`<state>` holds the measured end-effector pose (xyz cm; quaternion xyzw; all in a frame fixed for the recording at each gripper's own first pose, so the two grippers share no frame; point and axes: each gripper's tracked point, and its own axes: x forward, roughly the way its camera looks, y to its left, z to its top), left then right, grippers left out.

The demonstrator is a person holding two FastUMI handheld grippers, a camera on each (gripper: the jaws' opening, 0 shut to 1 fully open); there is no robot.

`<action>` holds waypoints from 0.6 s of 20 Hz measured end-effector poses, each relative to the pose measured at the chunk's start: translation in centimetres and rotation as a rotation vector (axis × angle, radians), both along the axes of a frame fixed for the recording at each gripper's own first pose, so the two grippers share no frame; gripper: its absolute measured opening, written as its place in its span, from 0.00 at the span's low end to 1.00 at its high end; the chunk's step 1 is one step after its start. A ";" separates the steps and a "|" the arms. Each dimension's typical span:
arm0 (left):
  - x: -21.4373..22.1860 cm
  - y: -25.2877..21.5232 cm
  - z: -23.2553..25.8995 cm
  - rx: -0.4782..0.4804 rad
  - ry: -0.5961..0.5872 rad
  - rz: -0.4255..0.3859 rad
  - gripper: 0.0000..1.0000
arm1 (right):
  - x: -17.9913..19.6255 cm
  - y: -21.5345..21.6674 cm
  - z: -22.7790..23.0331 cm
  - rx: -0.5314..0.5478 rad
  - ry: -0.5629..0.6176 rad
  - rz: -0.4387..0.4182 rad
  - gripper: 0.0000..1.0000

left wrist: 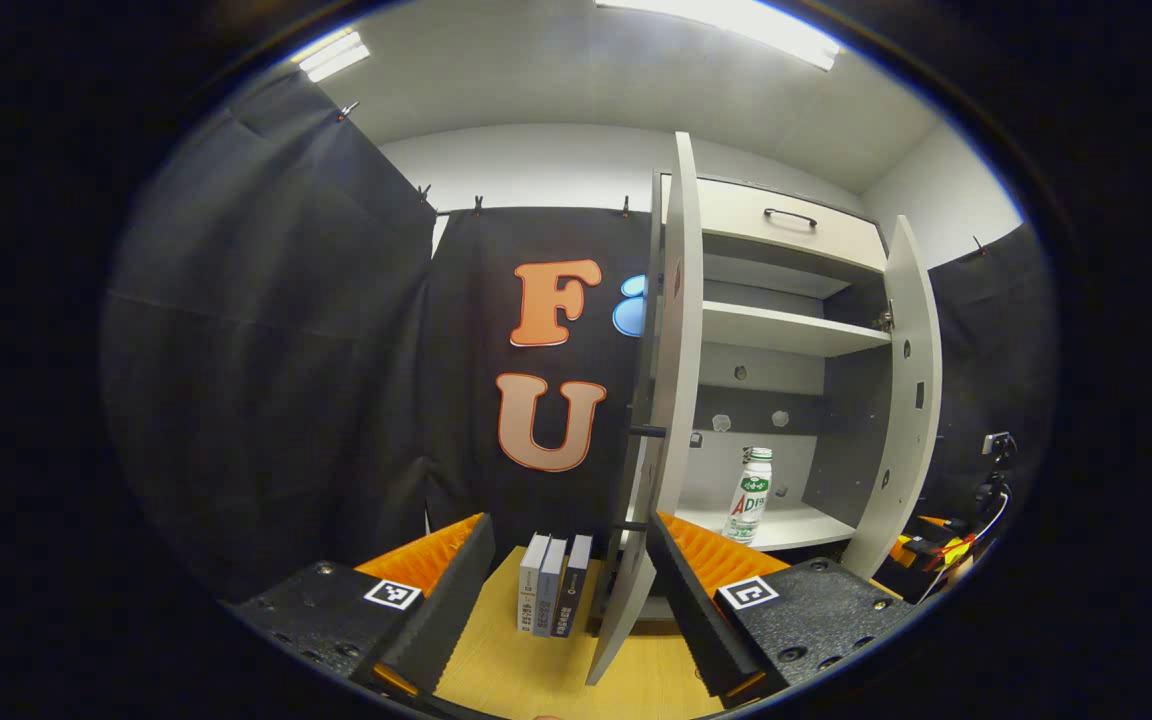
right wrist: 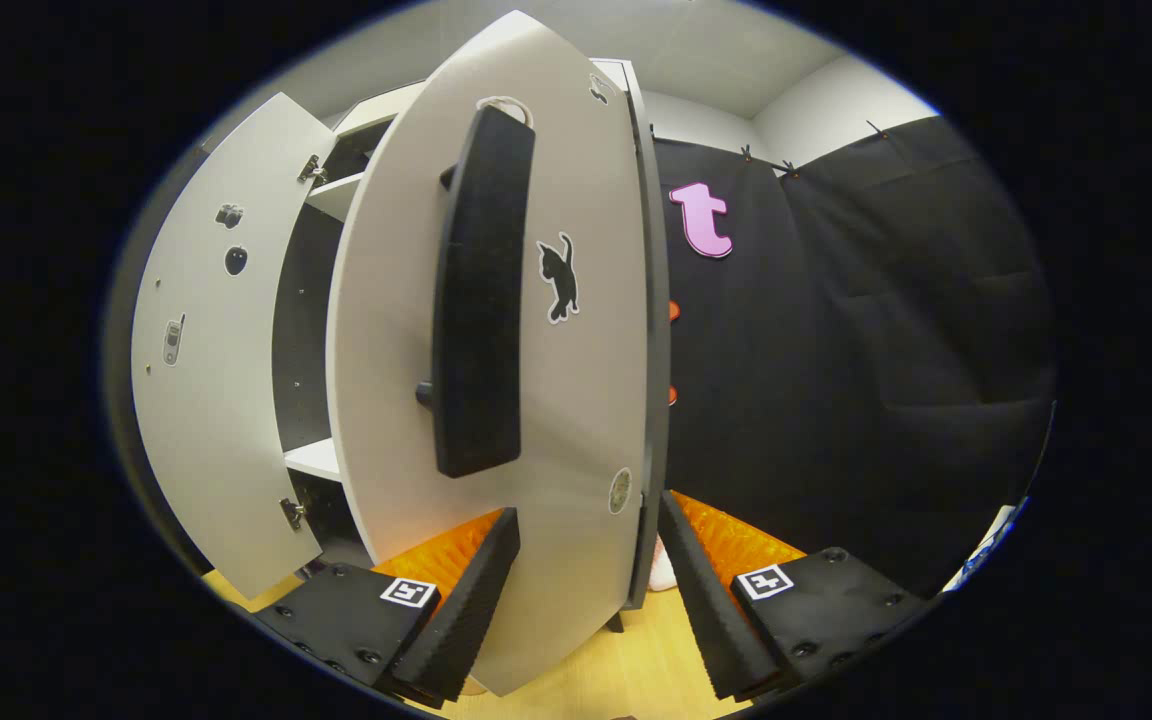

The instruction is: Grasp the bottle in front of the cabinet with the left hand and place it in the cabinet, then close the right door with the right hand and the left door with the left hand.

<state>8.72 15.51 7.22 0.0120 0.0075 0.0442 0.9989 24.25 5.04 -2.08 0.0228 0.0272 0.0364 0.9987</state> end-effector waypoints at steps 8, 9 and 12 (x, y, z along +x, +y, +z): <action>1.1 3.4 -1.9 0.021 0.035 0.062 0.93 | 0.7 3.3 1.4 -0.001 -0.008 0.040 0.94; 1.6 3.6 -2.3 0.019 0.045 0.059 0.93 | 0.5 3.2 1.4 -0.005 -0.001 0.034 0.94; 3.6 4.0 -4.1 0.026 0.073 0.040 0.93 | -0.9 2.7 1.4 0.006 0.028 0.025 0.94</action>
